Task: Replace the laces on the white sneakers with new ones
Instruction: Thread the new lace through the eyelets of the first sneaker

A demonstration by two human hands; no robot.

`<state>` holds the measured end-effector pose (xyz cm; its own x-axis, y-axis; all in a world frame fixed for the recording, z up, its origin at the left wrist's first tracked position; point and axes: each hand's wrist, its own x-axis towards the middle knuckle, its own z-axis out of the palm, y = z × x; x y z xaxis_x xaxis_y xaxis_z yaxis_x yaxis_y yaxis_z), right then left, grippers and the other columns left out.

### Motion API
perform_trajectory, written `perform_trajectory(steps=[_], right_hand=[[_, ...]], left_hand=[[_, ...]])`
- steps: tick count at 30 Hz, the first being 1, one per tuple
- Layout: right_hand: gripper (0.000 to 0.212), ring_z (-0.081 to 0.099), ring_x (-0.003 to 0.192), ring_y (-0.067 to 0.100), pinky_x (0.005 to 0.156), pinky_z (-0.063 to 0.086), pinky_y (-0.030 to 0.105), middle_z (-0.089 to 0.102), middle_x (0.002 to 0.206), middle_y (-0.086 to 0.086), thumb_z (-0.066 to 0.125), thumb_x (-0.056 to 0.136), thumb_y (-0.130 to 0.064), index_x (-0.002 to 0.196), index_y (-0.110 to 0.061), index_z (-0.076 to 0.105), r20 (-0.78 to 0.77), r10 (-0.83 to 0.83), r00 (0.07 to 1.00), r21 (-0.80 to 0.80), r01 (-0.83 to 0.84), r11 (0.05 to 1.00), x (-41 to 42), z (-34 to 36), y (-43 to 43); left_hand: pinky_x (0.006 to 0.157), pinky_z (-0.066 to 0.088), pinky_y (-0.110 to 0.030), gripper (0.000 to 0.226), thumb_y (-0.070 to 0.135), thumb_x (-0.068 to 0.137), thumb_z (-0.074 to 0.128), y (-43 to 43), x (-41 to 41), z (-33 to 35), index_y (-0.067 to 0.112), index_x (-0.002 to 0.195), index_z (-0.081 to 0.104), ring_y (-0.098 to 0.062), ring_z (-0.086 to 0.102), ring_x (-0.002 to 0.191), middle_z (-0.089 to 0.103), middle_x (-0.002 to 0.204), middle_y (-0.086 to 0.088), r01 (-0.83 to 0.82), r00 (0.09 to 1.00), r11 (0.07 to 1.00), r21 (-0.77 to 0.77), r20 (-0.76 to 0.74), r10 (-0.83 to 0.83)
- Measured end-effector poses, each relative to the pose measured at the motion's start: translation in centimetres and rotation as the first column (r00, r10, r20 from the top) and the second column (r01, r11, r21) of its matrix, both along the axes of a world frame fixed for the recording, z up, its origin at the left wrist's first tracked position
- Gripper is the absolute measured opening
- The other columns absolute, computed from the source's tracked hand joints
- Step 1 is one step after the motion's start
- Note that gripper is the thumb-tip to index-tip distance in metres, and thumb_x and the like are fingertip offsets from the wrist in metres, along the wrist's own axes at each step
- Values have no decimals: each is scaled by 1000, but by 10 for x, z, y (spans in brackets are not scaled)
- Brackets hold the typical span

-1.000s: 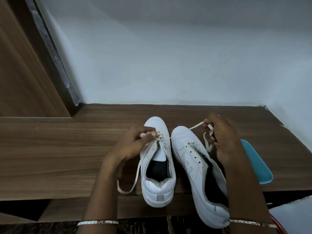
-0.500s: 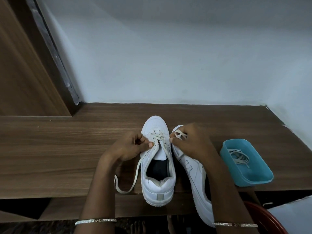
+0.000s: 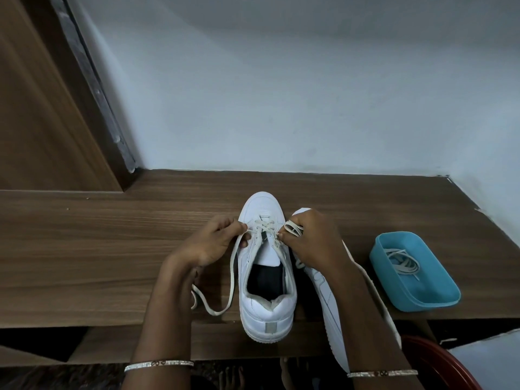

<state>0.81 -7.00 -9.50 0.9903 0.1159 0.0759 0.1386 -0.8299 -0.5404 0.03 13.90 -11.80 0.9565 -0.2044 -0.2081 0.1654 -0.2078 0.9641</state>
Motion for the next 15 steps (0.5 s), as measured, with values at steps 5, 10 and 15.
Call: perform_trajectory(steps=[5, 10, 15], right_hand=[[30, 59, 66, 23, 60, 47, 37, 61, 67, 3, 67, 81, -24, 57, -13, 52, 3, -46, 999, -4, 46, 999, 0, -2, 3], [27, 59, 64, 21, 61, 50, 38, 60, 66, 1, 66, 80, -24, 59, -12, 55, -1, -42, 999, 17, 42, 999, 0, -4, 2], [22, 65, 72, 13, 60, 48, 29, 70, 76, -1, 81, 77, -34, 83, -15, 72, -66, -16, 998, 149, 26, 988, -1, 11, -9]], left_hand=[[66, 42, -32, 34, 17, 102, 48, 0, -1, -1, 3, 77, 67, -26, 54, 73, 66, 75, -12, -66, 997, 996, -51, -43, 64], [63, 40, -31, 35, 18, 103, 47, 0, 2, -4, 6, 76, 65, -19, 54, 64, 67, 66, -7, -47, 999, 998, 32, -25, 48], [67, 48, -33, 24, 24, 97, 62, 7, 3, -6, 8, 80, 64, -17, 61, 64, 68, 70, -10, -47, 996, 999, 10, 76, 47]])
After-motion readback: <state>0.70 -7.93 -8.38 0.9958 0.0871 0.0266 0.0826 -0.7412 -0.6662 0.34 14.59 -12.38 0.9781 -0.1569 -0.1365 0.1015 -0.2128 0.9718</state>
